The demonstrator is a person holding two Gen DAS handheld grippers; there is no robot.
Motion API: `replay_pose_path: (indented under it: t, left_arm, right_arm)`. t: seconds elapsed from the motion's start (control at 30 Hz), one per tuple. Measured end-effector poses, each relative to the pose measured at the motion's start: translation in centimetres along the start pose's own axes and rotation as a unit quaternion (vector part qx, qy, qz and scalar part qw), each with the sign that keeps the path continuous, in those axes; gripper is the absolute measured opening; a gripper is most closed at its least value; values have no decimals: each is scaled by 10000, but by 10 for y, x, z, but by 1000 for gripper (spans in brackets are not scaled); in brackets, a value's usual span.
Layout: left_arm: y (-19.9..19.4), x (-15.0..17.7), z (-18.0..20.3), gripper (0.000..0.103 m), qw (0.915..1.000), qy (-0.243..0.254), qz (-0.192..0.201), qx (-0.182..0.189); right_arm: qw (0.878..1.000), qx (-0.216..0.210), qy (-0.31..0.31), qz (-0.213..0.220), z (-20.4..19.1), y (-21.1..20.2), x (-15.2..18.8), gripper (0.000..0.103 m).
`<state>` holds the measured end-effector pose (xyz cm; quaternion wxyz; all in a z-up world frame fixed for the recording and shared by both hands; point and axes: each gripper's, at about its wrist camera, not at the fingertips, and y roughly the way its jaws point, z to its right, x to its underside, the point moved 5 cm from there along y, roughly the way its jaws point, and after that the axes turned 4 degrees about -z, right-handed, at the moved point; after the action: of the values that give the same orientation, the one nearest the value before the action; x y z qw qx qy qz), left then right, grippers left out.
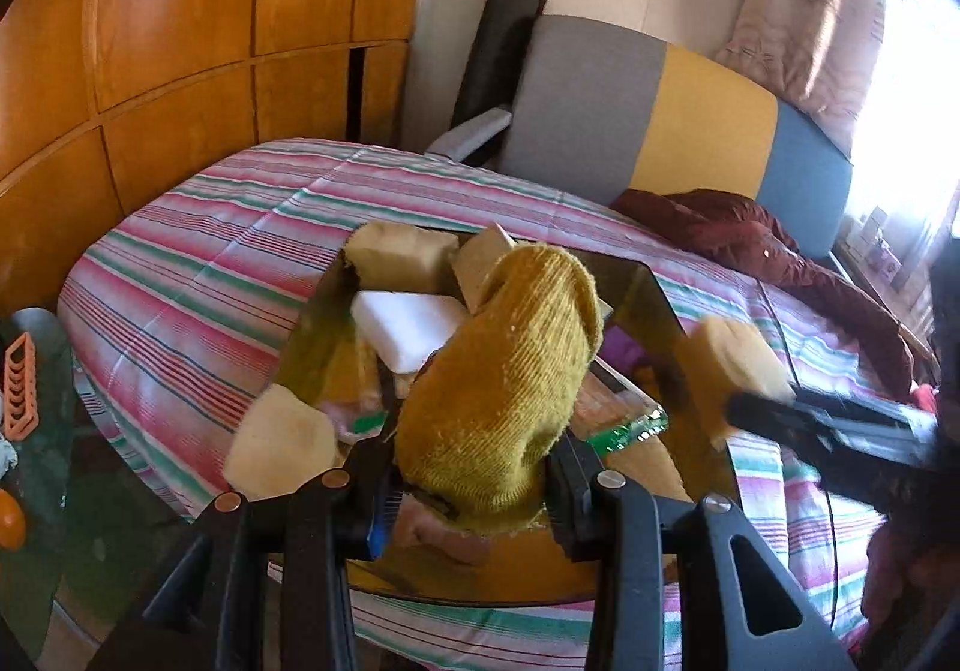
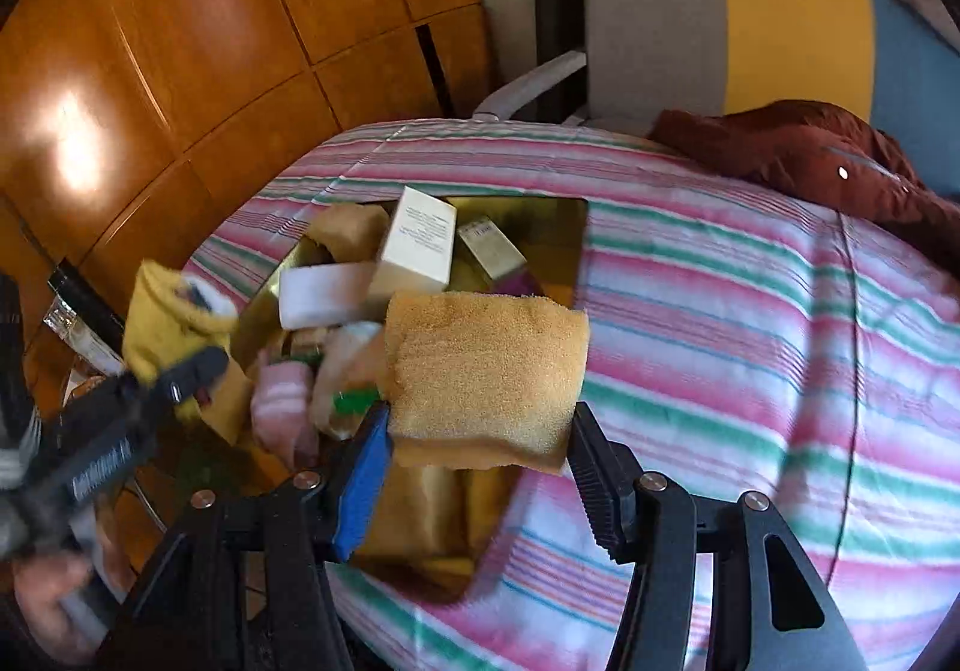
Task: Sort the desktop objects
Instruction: 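Carry the sock and tan sponge over the gold tray and open both grippers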
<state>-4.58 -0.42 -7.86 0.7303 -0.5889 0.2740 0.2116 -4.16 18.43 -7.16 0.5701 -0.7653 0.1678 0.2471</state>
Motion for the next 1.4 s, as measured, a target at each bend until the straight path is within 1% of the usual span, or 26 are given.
replay_pose_path:
  t: [0.23,0.3,0.5,0.6,0.77,0.87,0.93,1.0,1.1,1.23,1.4]
  left_arm:
    - [10,10,18,39,9995,190,-177,150]
    - [13,13,22,39,9992,227,-255,192]
    - [17,15,24,39,9989,223,-337,218]
    - [21,15,23,39,9988,196,-395,225]
    - [28,16,27,39,9984,241,-465,213]
    - [34,17,29,39,9980,283,-529,184]
    - [38,18,31,39,9976,249,-602,231]
    - [40,18,33,40,9975,291,-609,209]
    - [43,20,35,41,9971,330,-642,249]
    - [50,25,35,42,9964,297,-765,234]
    - [49,25,33,44,9967,267,-749,186]
  right_arm:
    - [9998,53,-95,-170,-6,24,-22,58]
    - [9997,13,-73,-230,-5,31,-25,59]
    - [9990,28,-57,-450,-1,57,-40,59]
    - [9987,45,0,-510,1,64,-47,63]
    - [9984,90,-8,-550,0,72,-53,63]
    - [9981,97,35,-603,1,77,-53,68]
    - [9981,49,134,-593,3,76,-53,75]
    - [9984,5,162,-549,5,74,-54,76]
    - [9986,49,167,-499,7,69,-52,76]
    - [9988,66,190,-447,8,62,-48,76]
    - [9991,129,139,-367,5,53,-44,76]
